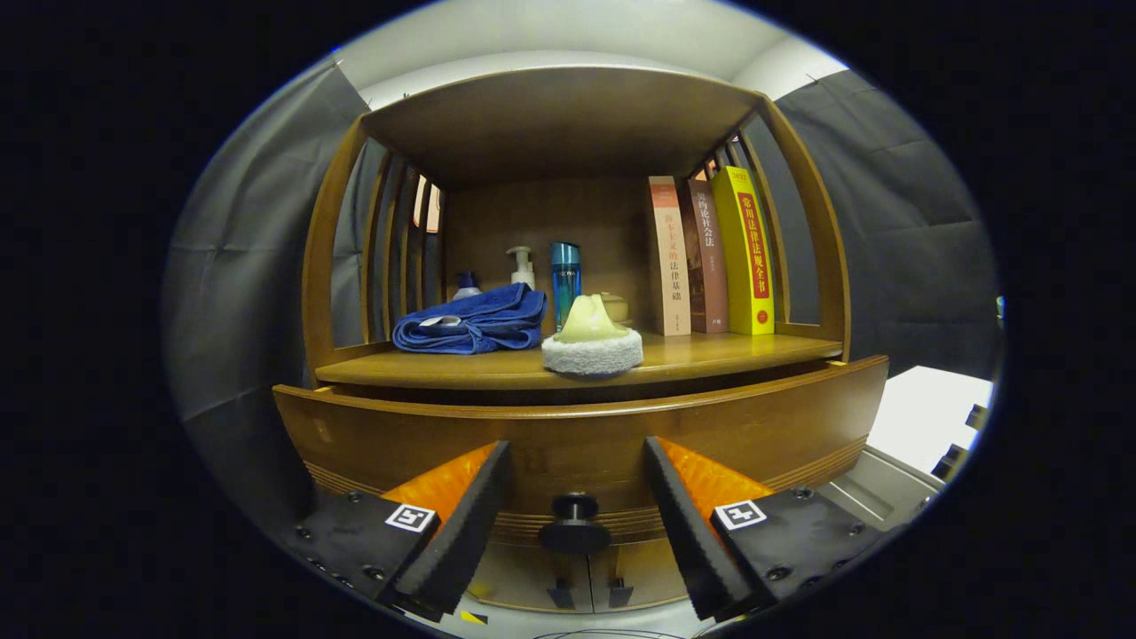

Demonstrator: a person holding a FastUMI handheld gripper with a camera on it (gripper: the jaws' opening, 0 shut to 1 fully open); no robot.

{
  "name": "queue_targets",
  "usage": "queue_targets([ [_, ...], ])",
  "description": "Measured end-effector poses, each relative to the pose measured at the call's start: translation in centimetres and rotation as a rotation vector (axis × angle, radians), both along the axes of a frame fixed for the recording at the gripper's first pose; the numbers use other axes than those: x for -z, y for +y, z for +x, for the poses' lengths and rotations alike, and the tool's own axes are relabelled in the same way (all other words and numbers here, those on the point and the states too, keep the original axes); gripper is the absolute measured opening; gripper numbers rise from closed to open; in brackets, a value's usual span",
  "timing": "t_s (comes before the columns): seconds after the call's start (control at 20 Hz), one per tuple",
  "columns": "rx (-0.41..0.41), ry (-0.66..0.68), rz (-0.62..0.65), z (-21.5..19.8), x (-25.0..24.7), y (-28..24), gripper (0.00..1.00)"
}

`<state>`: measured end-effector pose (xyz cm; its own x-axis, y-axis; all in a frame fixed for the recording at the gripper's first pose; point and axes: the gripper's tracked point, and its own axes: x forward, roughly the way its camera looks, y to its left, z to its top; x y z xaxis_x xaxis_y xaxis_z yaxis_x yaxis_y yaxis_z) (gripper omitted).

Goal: Pull open the drawer, take out the items inside it, and place them on the countertop above the cabinet.

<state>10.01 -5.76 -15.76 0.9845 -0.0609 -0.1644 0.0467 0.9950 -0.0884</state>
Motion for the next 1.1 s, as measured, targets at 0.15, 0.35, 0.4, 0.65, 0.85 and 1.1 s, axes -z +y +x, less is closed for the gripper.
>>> queue_targets([
  [0.15,-0.002,0.005,-0.01,1.3,0.5,-0.1,0.98],
  [0.35,0.0,0.011,-0.01,2.9,1.0,-0.2,0.99],
  [0.4,0.001,0.012,-0.009,3.2,1.1,-0.2,0.99],
  [0.65,-0.003,-0.002,-0.019,3.6,1.2,-0.2,0.98],
  [0.85,-0.008,-0.001,-0.039,4.1,0.8,-0.3,0.98],
  [1.1,-0.009,0.022,-0.038,3.7,0.3,-0.7,0.98],
])
